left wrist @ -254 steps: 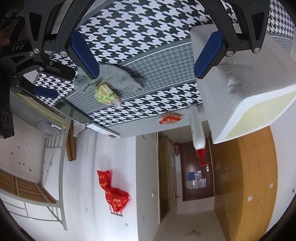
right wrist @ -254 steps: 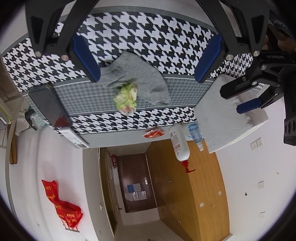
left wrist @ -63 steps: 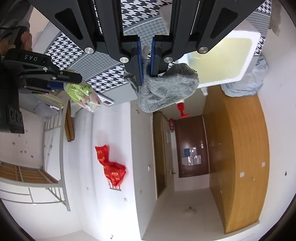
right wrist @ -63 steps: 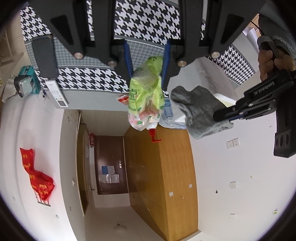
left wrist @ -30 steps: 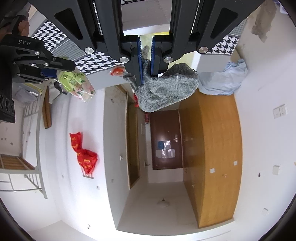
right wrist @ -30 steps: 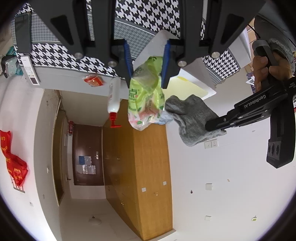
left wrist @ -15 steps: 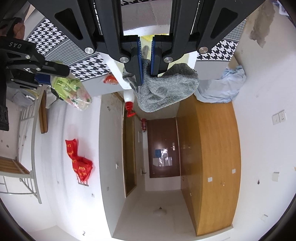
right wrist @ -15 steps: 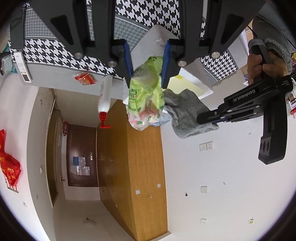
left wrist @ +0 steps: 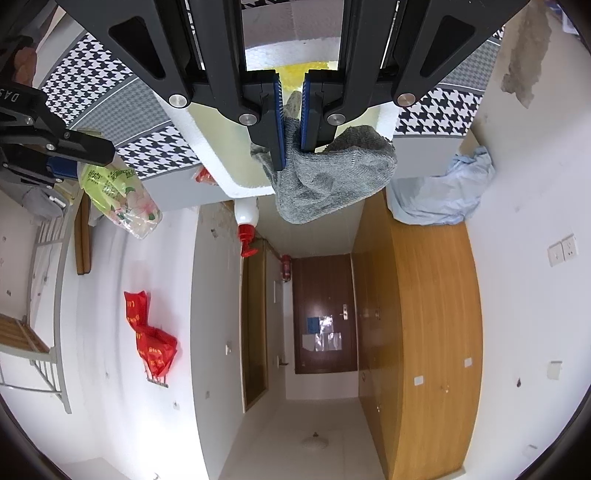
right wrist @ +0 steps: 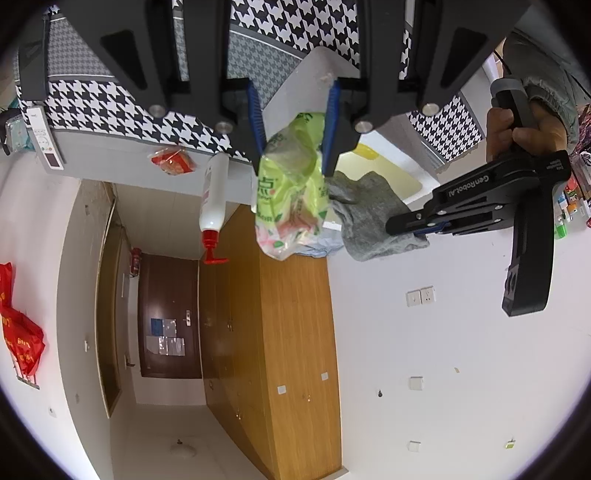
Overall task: Organize soft objects
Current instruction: 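Open the left gripper to drop the grey sock into the box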
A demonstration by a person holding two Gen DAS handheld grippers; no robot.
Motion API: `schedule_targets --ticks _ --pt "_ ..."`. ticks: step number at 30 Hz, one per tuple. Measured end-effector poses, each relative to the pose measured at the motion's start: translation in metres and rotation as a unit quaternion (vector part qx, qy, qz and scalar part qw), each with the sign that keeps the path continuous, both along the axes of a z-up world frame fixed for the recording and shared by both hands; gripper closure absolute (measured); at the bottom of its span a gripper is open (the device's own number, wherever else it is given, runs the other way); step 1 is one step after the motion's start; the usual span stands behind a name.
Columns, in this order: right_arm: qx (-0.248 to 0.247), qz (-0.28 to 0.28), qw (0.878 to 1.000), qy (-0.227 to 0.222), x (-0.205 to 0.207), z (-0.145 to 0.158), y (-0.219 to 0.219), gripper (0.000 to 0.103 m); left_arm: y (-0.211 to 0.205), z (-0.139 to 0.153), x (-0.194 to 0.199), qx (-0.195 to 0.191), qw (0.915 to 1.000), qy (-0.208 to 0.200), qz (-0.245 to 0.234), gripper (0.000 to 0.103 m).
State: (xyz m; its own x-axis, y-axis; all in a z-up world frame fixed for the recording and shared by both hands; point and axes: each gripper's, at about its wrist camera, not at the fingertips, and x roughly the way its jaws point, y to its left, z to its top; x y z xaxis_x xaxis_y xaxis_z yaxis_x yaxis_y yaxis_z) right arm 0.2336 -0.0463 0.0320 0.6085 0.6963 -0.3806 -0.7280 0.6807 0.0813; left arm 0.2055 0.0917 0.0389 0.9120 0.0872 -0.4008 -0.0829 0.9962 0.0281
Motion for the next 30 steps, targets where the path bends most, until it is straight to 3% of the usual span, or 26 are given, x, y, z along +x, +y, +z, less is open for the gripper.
schedule_targets --ticks 12,14,15,17,18,19,22,25,30 --pt "0.001 -0.009 1.0 0.005 0.006 -0.004 -0.001 0.07 0.004 -0.008 0.019 0.009 0.9993 0.036 0.0 0.095" --pt "0.001 -0.01 1.0 0.005 0.006 -0.004 -0.001 0.07 0.003 -0.009 0.021 0.015 0.9991 0.039 0.007 0.091" --pt "0.0 -0.011 1.0 0.005 0.007 -0.004 -0.002 0.07 0.002 -0.009 0.022 0.024 0.9988 0.043 0.01 0.085" --pt "-0.001 -0.011 1.0 0.004 0.006 -0.004 -0.002 0.07 0.0 -0.009 0.022 0.025 0.9987 0.044 0.006 0.058" --pt "-0.001 -0.01 1.0 0.003 0.006 -0.004 -0.002 0.07 0.0 -0.008 0.02 0.022 0.999 0.04 0.005 0.037" --pt "-0.001 -0.01 1.0 0.003 0.006 -0.003 -0.002 0.07 0.0 -0.007 0.019 0.023 0.9991 0.036 0.006 0.026" --pt "-0.002 -0.011 1.0 0.002 0.005 -0.004 -0.002 0.07 0.0 -0.004 0.015 0.028 0.9992 0.028 0.01 0.024" --pt "-0.001 -0.01 1.0 0.002 0.004 -0.004 -0.002 0.07 0.0 -0.004 0.013 0.03 0.9991 0.026 0.012 0.014" --pt "-0.003 -0.009 1.0 -0.001 0.001 -0.003 -0.001 0.07 0.002 -0.003 0.008 0.025 0.9995 0.02 0.009 0.012"
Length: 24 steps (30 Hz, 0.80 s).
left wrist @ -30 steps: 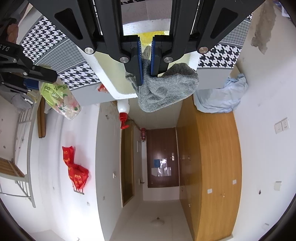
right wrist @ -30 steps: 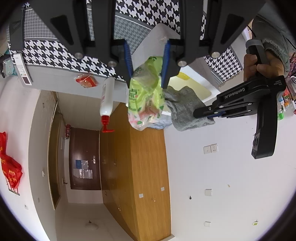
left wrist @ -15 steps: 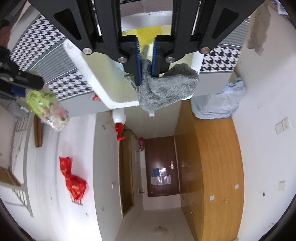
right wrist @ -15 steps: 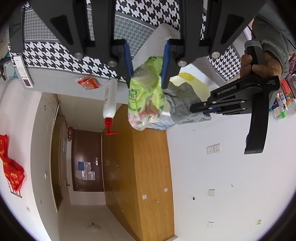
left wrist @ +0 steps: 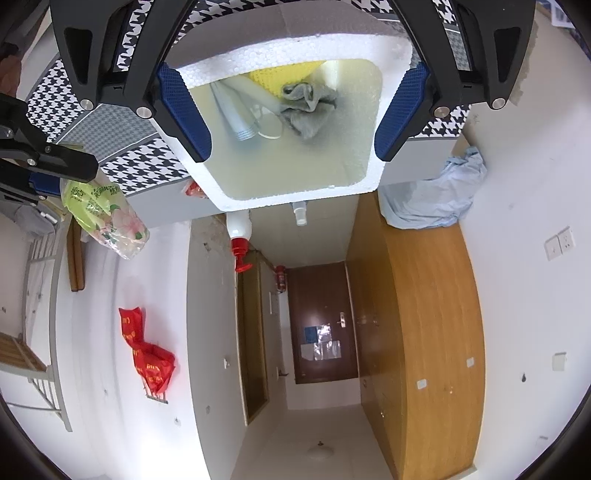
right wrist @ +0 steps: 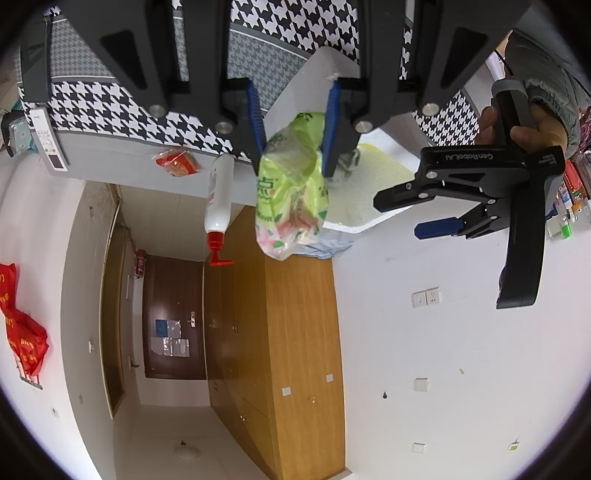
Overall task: Organize soft objects
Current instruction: 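Open the left gripper to drop the grey sock into the box, then lower the snack bag into the foam box and open the right gripper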
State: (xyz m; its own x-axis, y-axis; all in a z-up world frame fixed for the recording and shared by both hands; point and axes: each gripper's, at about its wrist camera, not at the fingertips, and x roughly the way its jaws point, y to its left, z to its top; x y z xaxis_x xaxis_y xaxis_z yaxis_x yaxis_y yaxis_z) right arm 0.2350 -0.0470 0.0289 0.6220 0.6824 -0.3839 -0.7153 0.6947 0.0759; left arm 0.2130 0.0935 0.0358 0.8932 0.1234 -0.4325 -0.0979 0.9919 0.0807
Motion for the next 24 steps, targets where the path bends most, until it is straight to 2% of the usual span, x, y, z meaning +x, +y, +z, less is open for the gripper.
schedule_targets --ticks 8,16,24 --pt "-0.004 0.002 1.0 -0.003 -0.005 0.003 0.006 0.07 0.004 0.003 -0.013 0.0 0.9998 -0.019 0.003 0.007" --pt "-0.005 0.016 1.0 -0.005 -0.006 0.006 0.021 0.07 0.021 0.01 -0.038 -0.003 0.9986 -0.046 0.026 0.001" --pt "-0.006 0.037 0.999 -0.001 -0.007 0.007 0.042 0.07 0.042 0.009 -0.056 -0.003 0.997 -0.058 0.052 0.001"
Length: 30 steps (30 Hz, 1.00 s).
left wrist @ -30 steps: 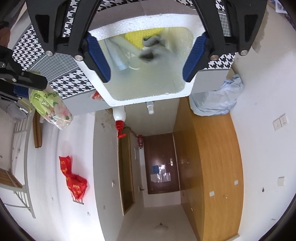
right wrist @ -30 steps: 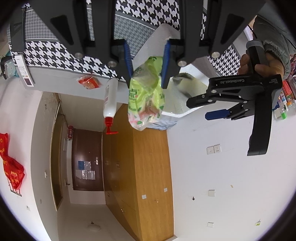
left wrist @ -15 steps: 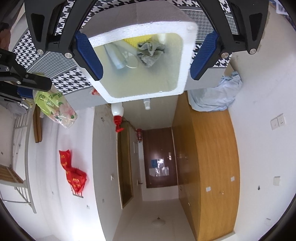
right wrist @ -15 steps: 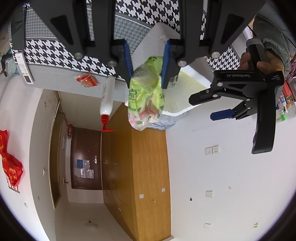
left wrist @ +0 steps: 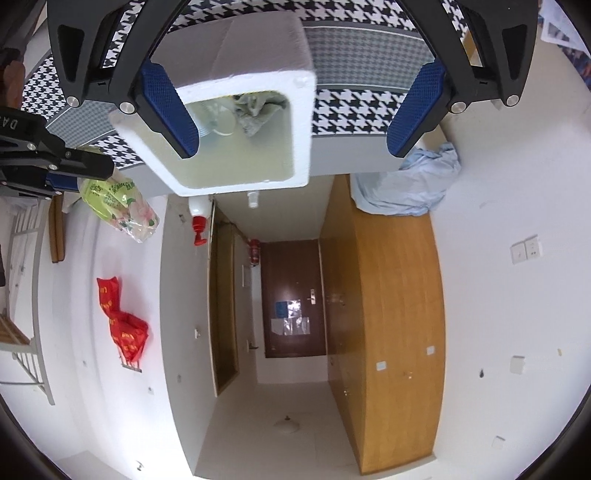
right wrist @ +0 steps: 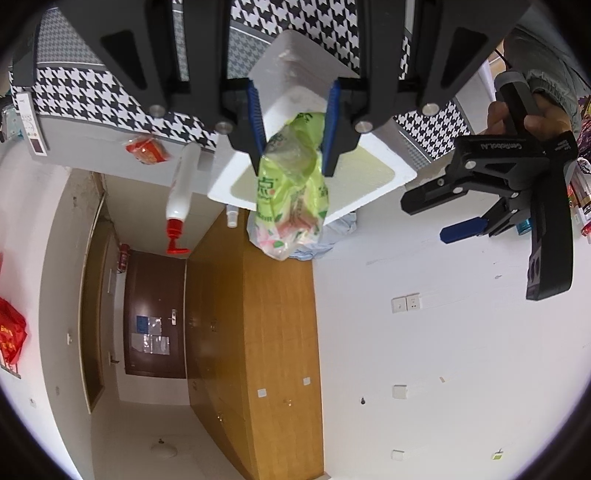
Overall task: Organize soft objects
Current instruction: 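Lower the snack bag into the foam box and open the right gripper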
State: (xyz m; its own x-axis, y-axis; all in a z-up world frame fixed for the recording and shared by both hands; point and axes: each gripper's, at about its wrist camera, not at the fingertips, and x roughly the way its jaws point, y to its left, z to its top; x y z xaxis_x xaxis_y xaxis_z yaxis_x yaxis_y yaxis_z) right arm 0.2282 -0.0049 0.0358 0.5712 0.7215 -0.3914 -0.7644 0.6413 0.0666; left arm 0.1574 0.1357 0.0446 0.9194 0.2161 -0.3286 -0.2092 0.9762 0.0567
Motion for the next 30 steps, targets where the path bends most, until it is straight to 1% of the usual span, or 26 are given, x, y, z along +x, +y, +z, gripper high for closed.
schedule_targets --ticks 12,20,21,22,23,24,25,30 --pt "-0.012 0.017 1.0 0.019 0.013 -0.005 0.035 0.07 0.019 -0.005 -0.02 -0.006 0.9996 -0.006 0.026 0.001" --pt "-0.022 0.011 0.999 0.028 0.022 -0.01 0.048 0.07 0.025 -0.009 -0.033 -0.018 0.9993 -0.012 0.031 0.001" --pt "-0.023 0.007 0.999 0.028 0.022 -0.011 0.049 0.065 0.025 -0.009 -0.034 -0.017 0.9993 -0.012 0.031 0.001" --pt "-0.023 0.005 0.999 0.03 0.023 -0.011 0.05 0.051 0.024 -0.009 -0.035 -0.017 0.9993 -0.012 0.032 0.001" --pt "-0.02 0.004 0.999 0.034 0.023 -0.011 0.051 0.041 0.024 -0.009 -0.035 -0.018 0.9992 -0.013 0.033 0.001" --pt "-0.014 0.001 0.999 0.038 0.024 -0.011 0.049 0.027 0.024 -0.009 -0.034 -0.02 0.9991 -0.012 0.034 0.001" --pt "-0.012 -0.001 0.999 0.038 0.025 -0.01 0.048 0.025 0.024 -0.008 -0.032 -0.021 0.9992 -0.011 0.033 0.001" --pt "0.001 -0.008 0.999 0.042 0.022 -0.006 0.037 0.025 0.019 -0.008 -0.033 -0.022 0.9993 -0.011 0.029 0.001"
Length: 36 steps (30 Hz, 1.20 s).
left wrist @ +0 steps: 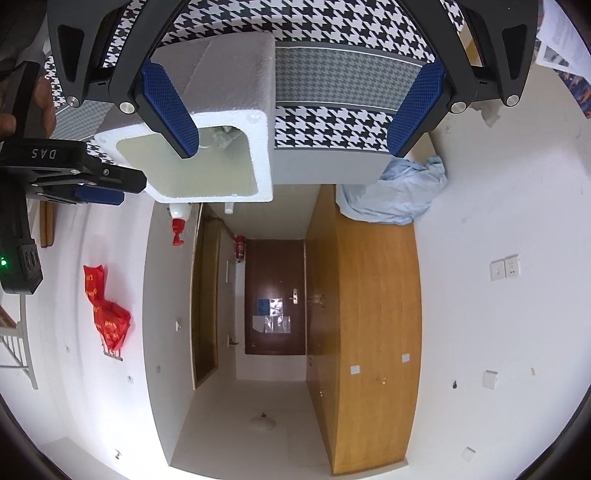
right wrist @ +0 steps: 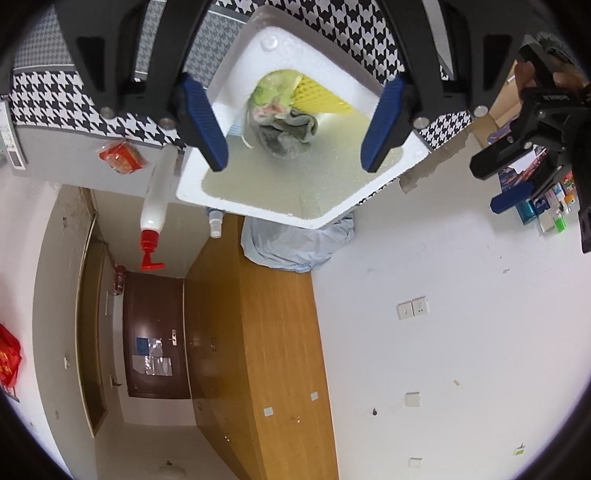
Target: Organize soft objects
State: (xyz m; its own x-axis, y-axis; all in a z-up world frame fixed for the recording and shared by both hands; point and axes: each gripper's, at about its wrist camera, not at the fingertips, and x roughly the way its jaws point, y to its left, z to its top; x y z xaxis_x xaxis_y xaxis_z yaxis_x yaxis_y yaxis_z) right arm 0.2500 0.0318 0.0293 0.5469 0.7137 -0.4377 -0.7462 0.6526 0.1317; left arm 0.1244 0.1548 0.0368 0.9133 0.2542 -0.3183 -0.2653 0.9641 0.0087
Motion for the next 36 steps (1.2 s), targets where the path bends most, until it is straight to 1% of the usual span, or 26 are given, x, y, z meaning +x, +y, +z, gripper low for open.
schedule_targets --ticks 3,5,8,10,12,15,20,24,26,29,32,36 --pt "0.003 -0.003 1.0 -0.005 -0.007 0.003 -0.006 0.024 -0.006 0.0 -0.001 0.0 1.0 0.0 -0.006 0.001" --pt "0.006 -0.006 1.0 -0.01 -0.012 0.005 -0.012 0.023 -0.01 0.0 -0.002 -0.009 0.9999 -0.001 -0.013 0.001" --pt "0.013 -0.011 1.0 -0.017 -0.02 0.008 -0.022 0.019 -0.018 0.003 -0.003 -0.015 0.9997 -0.006 -0.019 0.001" --pt "0.017 -0.017 0.999 -0.022 -0.027 0.01 -0.028 0.01 -0.025 0.007 -0.006 -0.014 0.9996 -0.013 -0.023 0.001" --pt "0.021 -0.023 0.999 -0.031 -0.034 0.012 -0.035 0.004 -0.031 0.009 -0.01 -0.016 0.9994 -0.02 -0.024 0.001" --pt "0.026 -0.027 0.998 -0.04 -0.044 0.014 -0.046 0.001 -0.039 0.01 -0.015 -0.02 0.9989 -0.025 -0.035 0.001" --pt "0.038 -0.04 0.997 -0.047 -0.057 0.017 -0.063 0.0 -0.053 0.015 -0.025 -0.012 0.9987 -0.038 -0.03 0.001" --pt "0.037 -0.054 0.996 -0.064 -0.071 0.017 -0.073 0.0 -0.062 0.019 -0.033 -0.005 0.9985 -0.045 -0.032 0.001" --pt "0.041 -0.057 0.995 -0.067 -0.076 0.017 -0.078 0.0 -0.066 0.018 -0.038 0.0 0.9985 -0.046 -0.031 0.001" --pt "0.052 -0.055 0.994 -0.076 -0.088 0.017 -0.084 0.0 -0.07 0.016 -0.044 -0.009 0.9982 -0.048 -0.035 0.001" --pt "0.056 -0.068 0.992 -0.088 -0.098 0.015 -0.09 0.0 -0.076 0.014 -0.049 -0.004 0.9981 -0.051 -0.035 0.001" --pt "0.063 -0.072 0.992 -0.086 -0.107 0.011 -0.097 0.0 -0.083 0.01 -0.056 -0.006 0.998 -0.051 -0.038 0.001"
